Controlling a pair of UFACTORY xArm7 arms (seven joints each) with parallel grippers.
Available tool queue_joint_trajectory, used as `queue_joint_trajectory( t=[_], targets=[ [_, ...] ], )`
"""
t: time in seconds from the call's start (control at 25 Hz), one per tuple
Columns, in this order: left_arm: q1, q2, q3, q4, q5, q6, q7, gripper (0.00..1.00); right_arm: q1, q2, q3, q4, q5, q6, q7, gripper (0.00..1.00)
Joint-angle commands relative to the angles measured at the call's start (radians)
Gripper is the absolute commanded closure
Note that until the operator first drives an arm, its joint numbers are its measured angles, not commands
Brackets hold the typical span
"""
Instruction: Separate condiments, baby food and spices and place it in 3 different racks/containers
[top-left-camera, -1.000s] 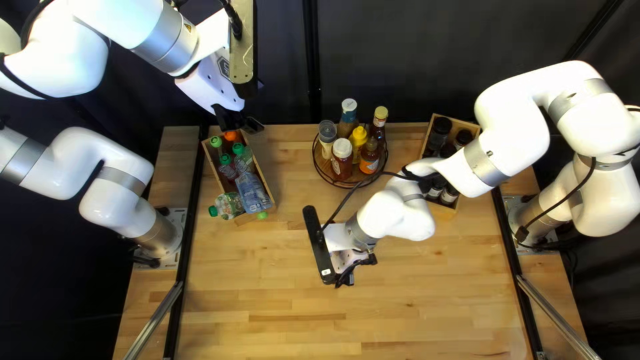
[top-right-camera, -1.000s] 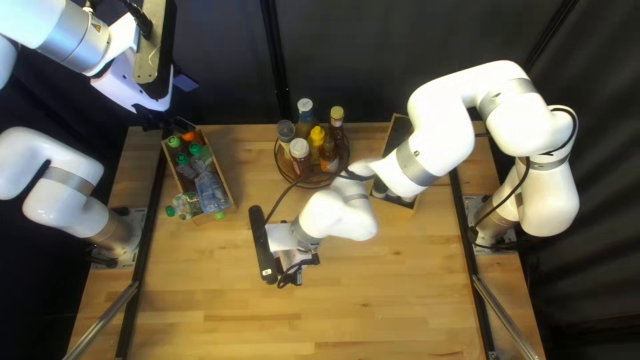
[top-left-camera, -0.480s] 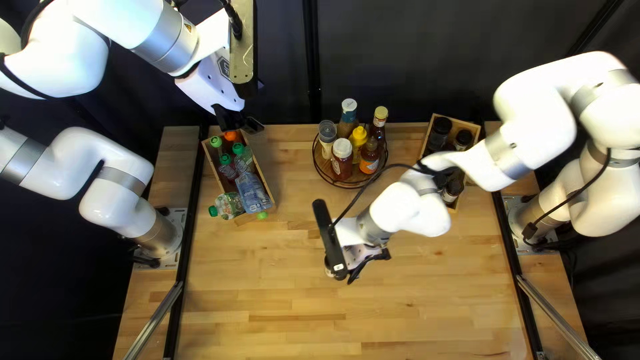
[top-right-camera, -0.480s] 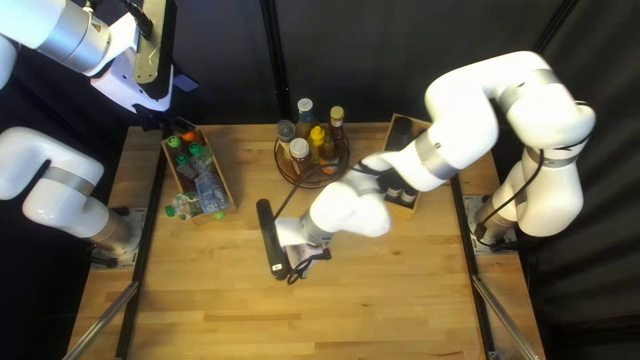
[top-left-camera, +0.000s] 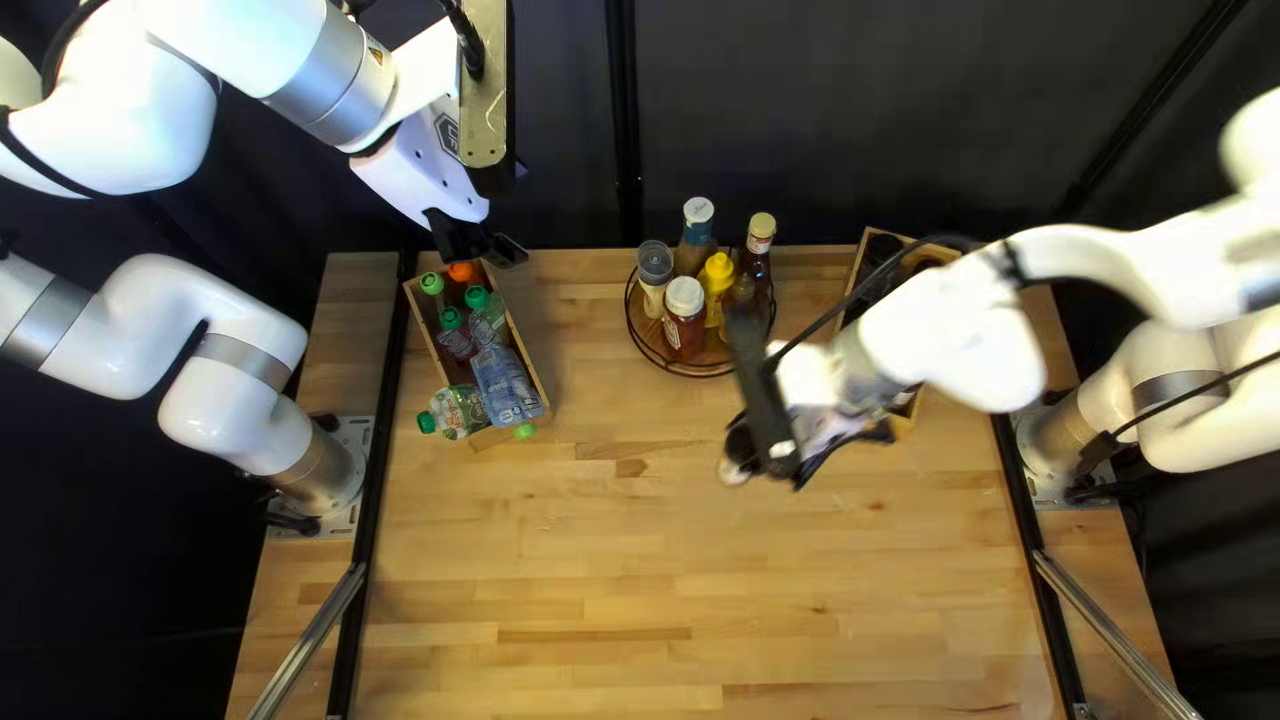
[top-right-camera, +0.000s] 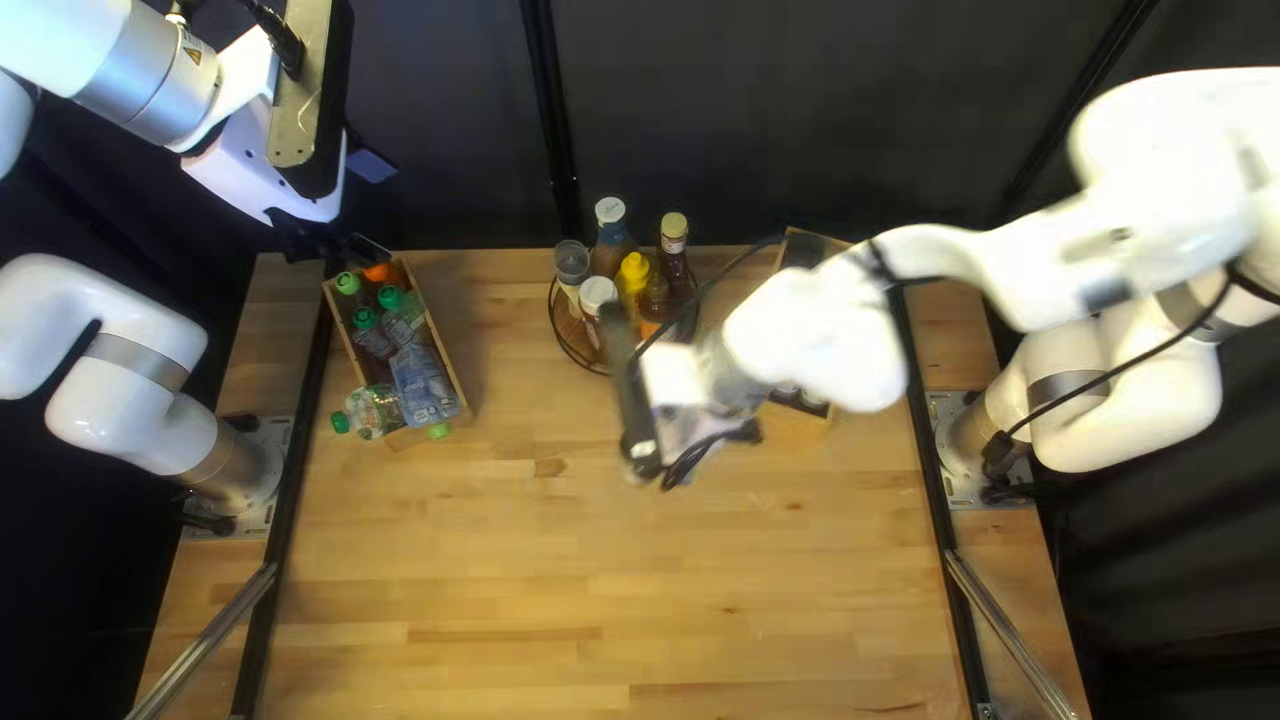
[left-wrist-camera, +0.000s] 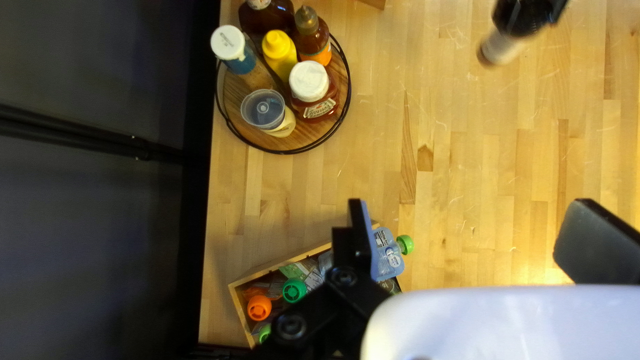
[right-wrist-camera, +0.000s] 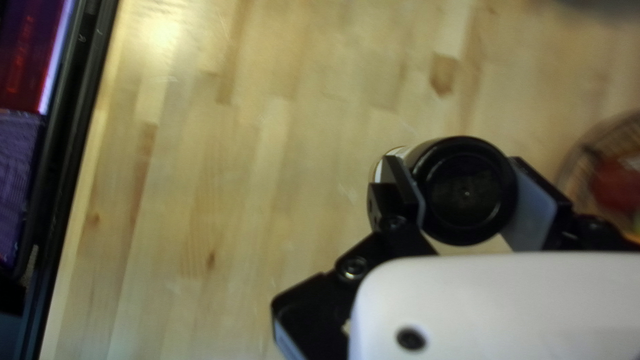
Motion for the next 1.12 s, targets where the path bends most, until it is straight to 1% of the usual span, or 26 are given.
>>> queue_joint_trajectory(
  t=[0.04, 0.08, 0.12, 0.24, 0.48, 0.52, 0.64, 0.84, 0.96, 1.12],
  targets=[
    [0.000, 0.000, 0.000, 0.000, 0.000, 0.000, 0.000, 0.00, -0.108, -0.164, -0.027, -0.095, -0.061, 0.099, 0.039, 1.00],
    [0.000, 0.000, 0.000, 0.000, 0.000, 0.000, 0.000, 0.00, -0.122, -0.182, -0.028, -0.105, -0.068, 0.109, 0.045, 1.00],
    [0.000, 0.000, 0.000, 0.000, 0.000, 0.000, 0.000, 0.00, -0.153, -0.219, -0.032, -0.129, -0.084, 0.125, 0.057, 1.00],
    [0.000, 0.000, 0.000, 0.000, 0.000, 0.000, 0.000, 0.00, -0.214, -0.300, -0.048, -0.181, -0.110, 0.151, 0.076, 1.00],
    [0.000, 0.000, 0.000, 0.000, 0.000, 0.000, 0.000, 0.00, -0.303, -0.442, -0.070, -0.268, -0.147, 0.186, 0.102, 1.00],
    [0.000, 0.000, 0.000, 0.000, 0.000, 0.000, 0.000, 0.00, -0.321, -0.484, -0.079, -0.294, -0.155, 0.198, 0.103, 1.00],
    [0.000, 0.000, 0.000, 0.000, 0.000, 0.000, 0.000, 0.00, -0.357, -0.591, -0.094, -0.351, -0.170, 0.236, 0.108, 1.00],
    [0.000, 0.000, 0.000, 0.000, 0.000, 0.000, 0.000, 0.00, -0.399, -0.733, -0.108, -0.421, -0.186, 0.298, 0.116, 1.00],
    [0.000, 0.000, 0.000, 0.000, 0.000, 0.000, 0.000, 0.00, -0.418, -0.782, -0.114, -0.453, -0.192, 0.315, 0.118, 1.00],
    [0.000, 0.000, 0.000, 0.000, 0.000, 0.000, 0.000, 0.00, -0.432, -0.806, -0.112, -0.484, -0.195, 0.313, 0.127, 1.00]
  ],
)
